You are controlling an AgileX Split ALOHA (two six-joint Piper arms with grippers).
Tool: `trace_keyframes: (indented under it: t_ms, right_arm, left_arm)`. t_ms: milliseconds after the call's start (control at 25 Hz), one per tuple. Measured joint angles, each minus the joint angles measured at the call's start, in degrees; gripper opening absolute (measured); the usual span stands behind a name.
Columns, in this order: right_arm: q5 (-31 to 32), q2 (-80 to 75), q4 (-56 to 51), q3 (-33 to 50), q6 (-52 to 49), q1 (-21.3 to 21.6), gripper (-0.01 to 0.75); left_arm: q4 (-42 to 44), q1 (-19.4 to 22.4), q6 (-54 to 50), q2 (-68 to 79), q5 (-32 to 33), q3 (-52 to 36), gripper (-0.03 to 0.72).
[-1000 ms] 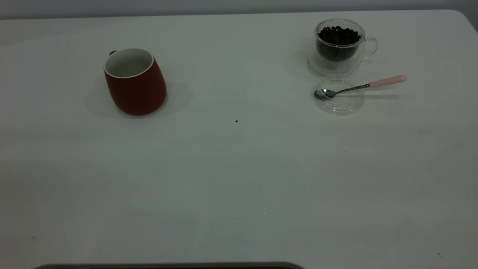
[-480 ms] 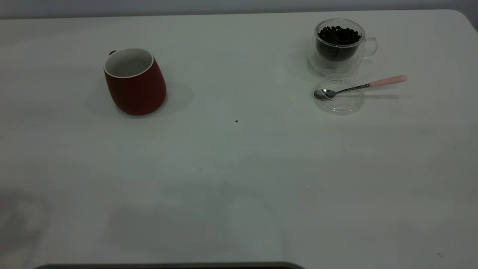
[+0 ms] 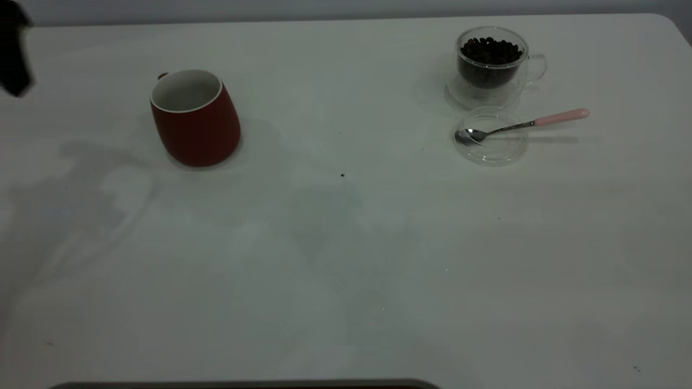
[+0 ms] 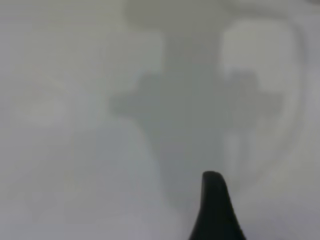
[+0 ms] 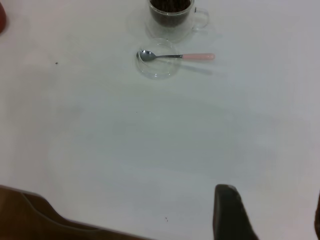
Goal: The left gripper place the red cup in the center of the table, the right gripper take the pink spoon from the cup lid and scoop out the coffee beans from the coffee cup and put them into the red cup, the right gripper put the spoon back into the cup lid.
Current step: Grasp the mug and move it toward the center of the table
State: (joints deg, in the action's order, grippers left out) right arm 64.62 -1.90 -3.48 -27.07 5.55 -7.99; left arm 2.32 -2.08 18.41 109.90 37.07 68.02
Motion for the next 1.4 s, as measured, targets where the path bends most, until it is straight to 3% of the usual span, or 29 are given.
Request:
trace_keyframes:
  t_ms: [160, 400, 880, 1400]
  right_arm:
    - [0.0, 0.0, 0.0, 0.0, 0.0, 0.0, 0.436]
    - [0.0, 0.0, 0.0, 0.0, 0.0, 0.0, 0.436]
    - [0.0, 0.0, 0.0, 0.0, 0.0, 0.0, 0.436]
    - [0.0, 0.0, 0.0, 0.0, 0.0, 0.0, 0.436]
  left_arm:
    - [-5.07, 0.0, 15.4, 10.88, 6.24, 11.46, 0.587]
    - [-9.46, 0.0, 26.4, 20.74, 7.21, 21.52, 0.587]
    - [-18.29, -2.71, 61.08, 23.93, 1.68, 23.48, 0.587]
    - [-19.77, -9.37, 65.66, 24.29, -0.92, 23.65, 0.587]
